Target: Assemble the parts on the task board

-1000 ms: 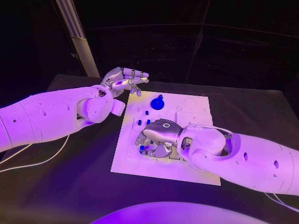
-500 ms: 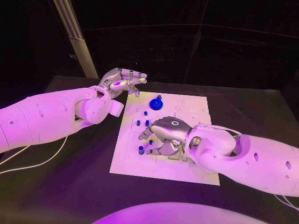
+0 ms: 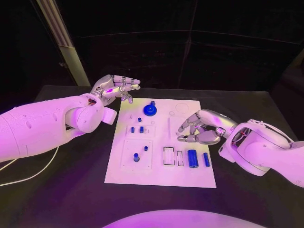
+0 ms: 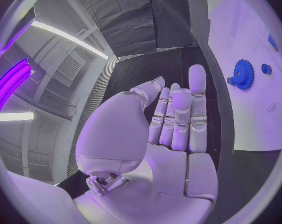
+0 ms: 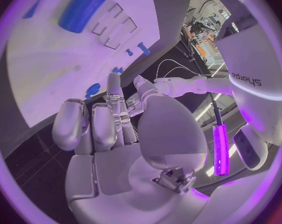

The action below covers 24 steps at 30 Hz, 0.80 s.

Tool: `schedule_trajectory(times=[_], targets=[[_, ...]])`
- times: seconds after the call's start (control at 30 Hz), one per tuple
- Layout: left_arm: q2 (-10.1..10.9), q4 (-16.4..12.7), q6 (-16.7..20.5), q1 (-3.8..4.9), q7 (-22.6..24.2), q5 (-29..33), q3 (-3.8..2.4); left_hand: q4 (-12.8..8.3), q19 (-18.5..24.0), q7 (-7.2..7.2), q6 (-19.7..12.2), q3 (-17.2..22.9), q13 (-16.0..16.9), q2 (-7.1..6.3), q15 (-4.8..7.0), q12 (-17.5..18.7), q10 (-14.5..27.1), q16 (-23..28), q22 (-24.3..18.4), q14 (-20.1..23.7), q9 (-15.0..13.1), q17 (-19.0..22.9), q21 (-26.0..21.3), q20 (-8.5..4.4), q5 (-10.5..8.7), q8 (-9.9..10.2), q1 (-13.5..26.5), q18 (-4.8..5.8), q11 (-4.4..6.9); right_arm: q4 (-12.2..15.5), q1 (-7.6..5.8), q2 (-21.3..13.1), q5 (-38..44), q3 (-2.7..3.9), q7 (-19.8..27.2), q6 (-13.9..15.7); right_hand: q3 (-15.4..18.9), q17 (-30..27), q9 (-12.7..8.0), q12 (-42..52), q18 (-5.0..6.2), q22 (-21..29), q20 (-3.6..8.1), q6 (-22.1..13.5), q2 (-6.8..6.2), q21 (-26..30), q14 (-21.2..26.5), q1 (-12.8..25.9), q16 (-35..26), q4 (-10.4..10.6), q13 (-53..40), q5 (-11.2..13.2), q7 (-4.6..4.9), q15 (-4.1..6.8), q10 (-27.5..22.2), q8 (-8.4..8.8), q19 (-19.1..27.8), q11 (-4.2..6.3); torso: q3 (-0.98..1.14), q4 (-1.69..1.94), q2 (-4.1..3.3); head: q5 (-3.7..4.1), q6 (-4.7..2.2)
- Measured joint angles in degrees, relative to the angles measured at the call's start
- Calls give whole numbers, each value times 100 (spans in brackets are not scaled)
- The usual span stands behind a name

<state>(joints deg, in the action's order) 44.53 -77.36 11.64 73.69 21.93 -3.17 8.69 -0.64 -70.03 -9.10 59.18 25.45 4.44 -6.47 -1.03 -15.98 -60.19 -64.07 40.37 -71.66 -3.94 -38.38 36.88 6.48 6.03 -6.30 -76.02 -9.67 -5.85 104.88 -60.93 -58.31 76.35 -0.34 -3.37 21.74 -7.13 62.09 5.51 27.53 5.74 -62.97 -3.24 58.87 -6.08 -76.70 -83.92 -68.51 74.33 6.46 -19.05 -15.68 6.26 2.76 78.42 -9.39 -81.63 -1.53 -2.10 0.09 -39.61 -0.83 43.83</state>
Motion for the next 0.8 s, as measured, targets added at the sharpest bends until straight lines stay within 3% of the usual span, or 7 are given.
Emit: schedule_trajectory(times=[0.07,0.1,0.13,0.23,0.4,0.63,0.8], targets=[[10,-9,0,0,0,0,27,0,0,0,0,0,0,0,0,0,0,0,0,0,0,0,0,0,0,0,0,0,0,3,-6,-122,-120,-1,-182,-68,240,178,43,1196,-8,-175,42,57,10,-104,-12,9,135,119,-1277,-19,-57,45,68,-143,-42,68,-5,-30,14,29,-8],[14,-15,0,0,-1,0,34,0,0,0,0,0,0,0,0,0,0,0,0,0,0,0,0,0,0,0,0,0,0,9,-7,-188,-161,-3,-313,-126,370,291,76,1775,-94,-260,49,58,49,-155,-2,49,214,218,-1924,-13,-58,55,56,-226,-49,60,-7,-42,19,42,-11],[15,-18,0,0,-1,0,39,0,0,0,0,0,0,0,0,0,0,0,0,0,0,0,0,0,0,0,0,0,0,18,-7,-232,-180,-4,-413,-173,465,399,95,2245,-91,-331,61,58,56,-192,-2,52,283,282,-2454,3,-58,55,49,-292,-61,52,-10,-57,26,61,-18],[13,-34,0,0,-1,0,52,0,0,0,0,0,0,0,0,0,0,0,0,0,0,0,0,0,0,0,0,0,0,52,-9,-357,-188,-6,-758,-354,703,561,154,2944,-91,-428,70,18,100,-228,-2,31,389,459,-3259,41,-90,55,16,-441,-70,85,-17,-79,35,98,-30],[37,-52,0,0,-1,0,64,0,0,0,0,0,0,0,0,0,0,0,0,0,0,0,0,0,0,0,0,0,0,134,0,-441,-109,-10,-1285,-609,1000,698,230,3455,-90,-512,70,-98,212,-268,-2,8,454,721,-3897,73,-88,55,8,-644,-70,93,-18,-97,44,116,-23],[64,-53,1,0,-1,0,73,16,0,0,0,-15,0,0,0,-5,0,0,0,0,0,0,-22,0,0,0,0,1,0,240,88,-436,37,-18,-1841,-899,1310,935,302,3675,-89,-567,70,-244,189,-302,-2,-26,604,988,-4246,135,-71,54,-13,-821,-70,72,-27,-104,52,107,-7],[65,-55,1,0,-1,1,77,15,0,0,0,-15,0,0,0,-21,0,0,-5,0,0,-1,-22,0,0,0,0,0,0,243,171,-342,157,-24,-2111,-1053,1467,986,350,3741,-90,-575,70,-285,280,-302,-2,65,628,1034,-4367,135,-70,54,-13,-908,-70,72,-32,-107,53,126,-22]])
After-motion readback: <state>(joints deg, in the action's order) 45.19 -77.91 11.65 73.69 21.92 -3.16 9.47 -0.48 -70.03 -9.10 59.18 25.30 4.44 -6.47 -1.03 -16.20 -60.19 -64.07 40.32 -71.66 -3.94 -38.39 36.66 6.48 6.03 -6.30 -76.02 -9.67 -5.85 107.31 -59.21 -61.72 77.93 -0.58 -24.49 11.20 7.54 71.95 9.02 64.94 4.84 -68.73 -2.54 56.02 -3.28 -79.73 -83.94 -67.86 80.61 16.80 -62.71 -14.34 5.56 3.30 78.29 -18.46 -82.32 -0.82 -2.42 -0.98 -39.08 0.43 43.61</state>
